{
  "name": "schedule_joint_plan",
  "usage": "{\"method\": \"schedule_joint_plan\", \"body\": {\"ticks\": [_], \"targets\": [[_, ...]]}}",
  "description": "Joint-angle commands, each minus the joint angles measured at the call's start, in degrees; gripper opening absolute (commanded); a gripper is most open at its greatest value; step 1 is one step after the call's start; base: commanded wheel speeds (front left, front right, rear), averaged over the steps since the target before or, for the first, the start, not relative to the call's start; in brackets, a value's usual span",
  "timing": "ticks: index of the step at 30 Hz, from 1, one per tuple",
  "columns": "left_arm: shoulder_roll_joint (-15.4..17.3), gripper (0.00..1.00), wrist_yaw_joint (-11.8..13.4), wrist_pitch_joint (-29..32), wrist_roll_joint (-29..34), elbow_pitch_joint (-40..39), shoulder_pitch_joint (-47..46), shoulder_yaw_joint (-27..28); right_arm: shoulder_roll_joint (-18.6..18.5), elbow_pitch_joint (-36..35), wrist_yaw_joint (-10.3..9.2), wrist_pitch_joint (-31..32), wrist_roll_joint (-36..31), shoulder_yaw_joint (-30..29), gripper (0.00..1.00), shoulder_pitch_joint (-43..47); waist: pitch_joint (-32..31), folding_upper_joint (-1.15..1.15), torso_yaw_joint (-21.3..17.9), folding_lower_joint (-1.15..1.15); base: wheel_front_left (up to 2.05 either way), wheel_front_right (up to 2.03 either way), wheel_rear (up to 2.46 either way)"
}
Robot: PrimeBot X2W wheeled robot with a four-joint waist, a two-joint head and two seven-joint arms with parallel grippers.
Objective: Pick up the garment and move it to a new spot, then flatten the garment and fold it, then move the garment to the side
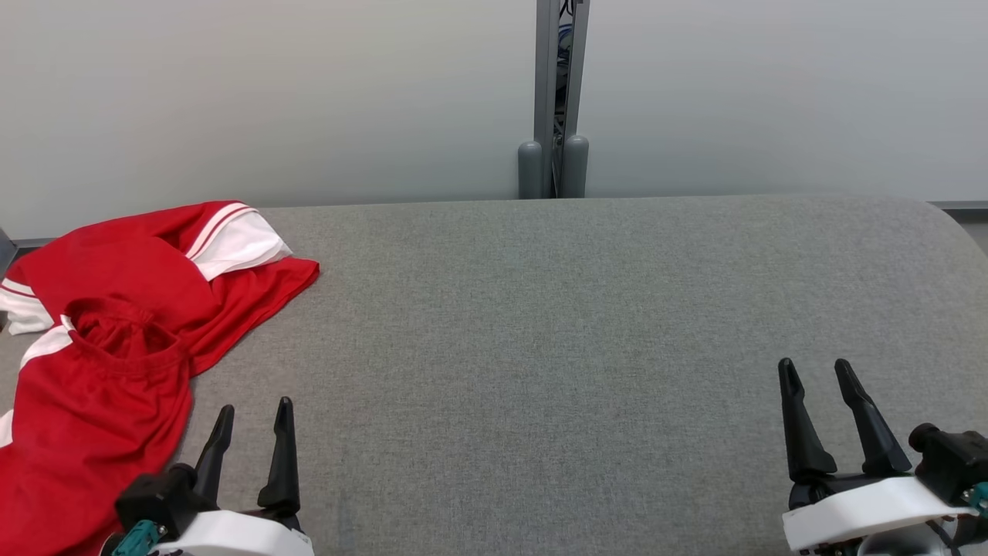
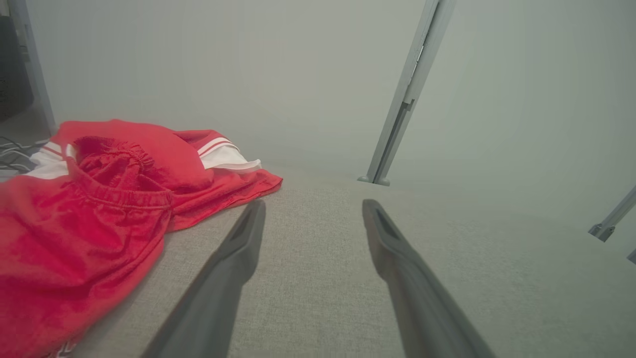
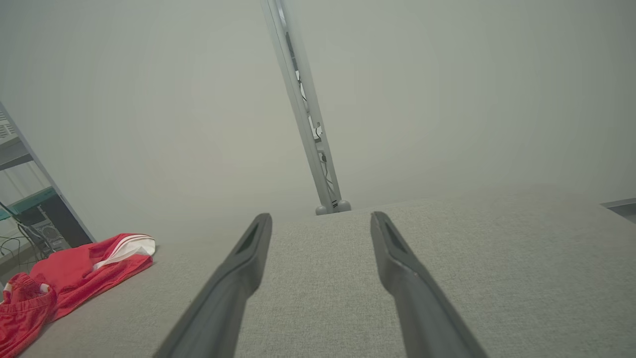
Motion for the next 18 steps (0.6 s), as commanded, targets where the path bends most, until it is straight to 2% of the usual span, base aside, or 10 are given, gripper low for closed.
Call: {"method": "schedule_joint_plan", "body": {"ticks": [1, 18], "targets": [[0.25, 1.00, 0.32, -0.56, 1.42, -0.02, 0.03, 0.13, -0.56, -0.11, 0.09, -0.79, -1.74, 0.18, 1.00, 0.36, -0.13, 0.00, -0.01, 0.00, 0.00, 0.00, 0.00], [0.05, 1.00, 0.46, -2.05, 7.25, 1.97, 0.89, -0.10, -0.67, 2.07, 0.11, -3.25, -9.17, 1.06, 1.00, -0.20, -0.93, 0.00, 0.06, 0.00, 0.00, 0.00, 0.00]]}}
